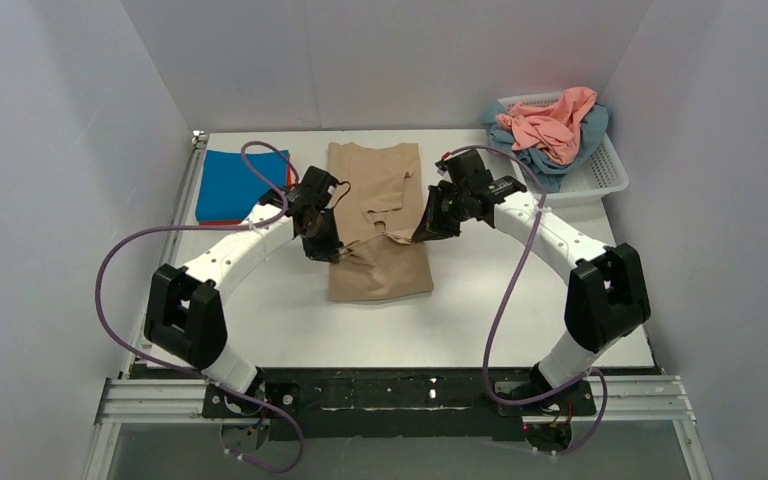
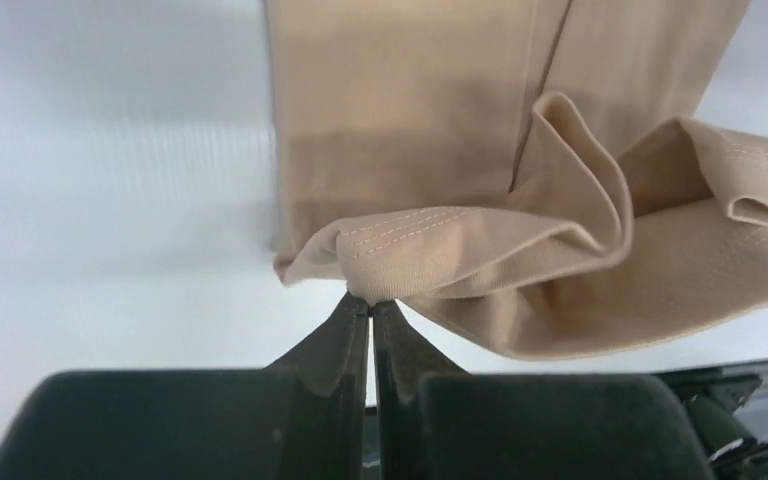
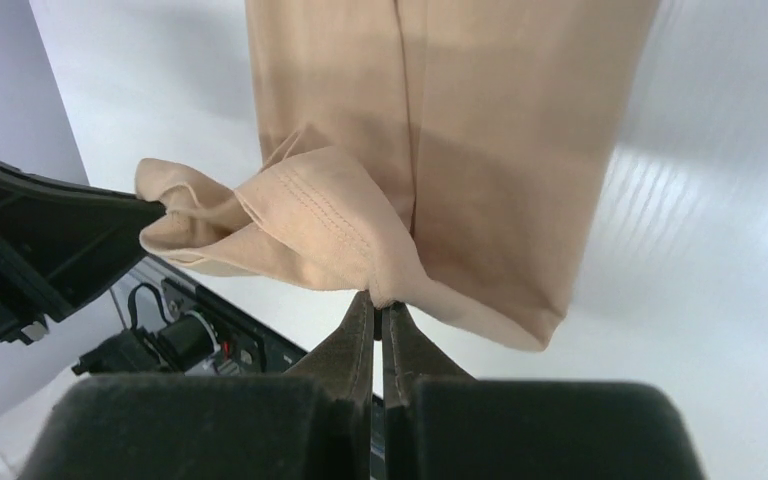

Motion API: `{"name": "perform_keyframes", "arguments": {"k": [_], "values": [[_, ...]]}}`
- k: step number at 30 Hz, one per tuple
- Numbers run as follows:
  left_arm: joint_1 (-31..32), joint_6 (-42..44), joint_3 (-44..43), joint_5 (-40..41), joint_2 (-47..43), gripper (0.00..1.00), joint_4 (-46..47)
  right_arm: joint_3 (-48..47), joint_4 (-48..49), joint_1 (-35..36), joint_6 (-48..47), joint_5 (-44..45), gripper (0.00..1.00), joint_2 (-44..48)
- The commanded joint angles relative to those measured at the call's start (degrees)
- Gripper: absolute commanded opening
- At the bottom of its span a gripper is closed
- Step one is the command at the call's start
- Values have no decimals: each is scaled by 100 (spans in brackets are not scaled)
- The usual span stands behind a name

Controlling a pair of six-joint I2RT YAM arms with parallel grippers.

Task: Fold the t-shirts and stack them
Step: Fold the folded rectangular tshirt in 1/3 of the way

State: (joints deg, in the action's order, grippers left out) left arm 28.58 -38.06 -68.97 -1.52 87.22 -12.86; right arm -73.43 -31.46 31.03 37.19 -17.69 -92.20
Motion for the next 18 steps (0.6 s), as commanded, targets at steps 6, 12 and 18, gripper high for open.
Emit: {"name": "perform_keyframes", "arguments": {"k": [6,12,18], "values": [[-561,596,-1462,408,1293,0,-908,-1223,-286,-438,-476,-5,1,-1036],[-792,845,-1981,303,2020,0,-877,-1548,-233,-580,-441,151,1,-1439],[-888,1076,-2466,-117,2631,0,-794,-1837,-195,-716,-402,41,1,-1965]]}}
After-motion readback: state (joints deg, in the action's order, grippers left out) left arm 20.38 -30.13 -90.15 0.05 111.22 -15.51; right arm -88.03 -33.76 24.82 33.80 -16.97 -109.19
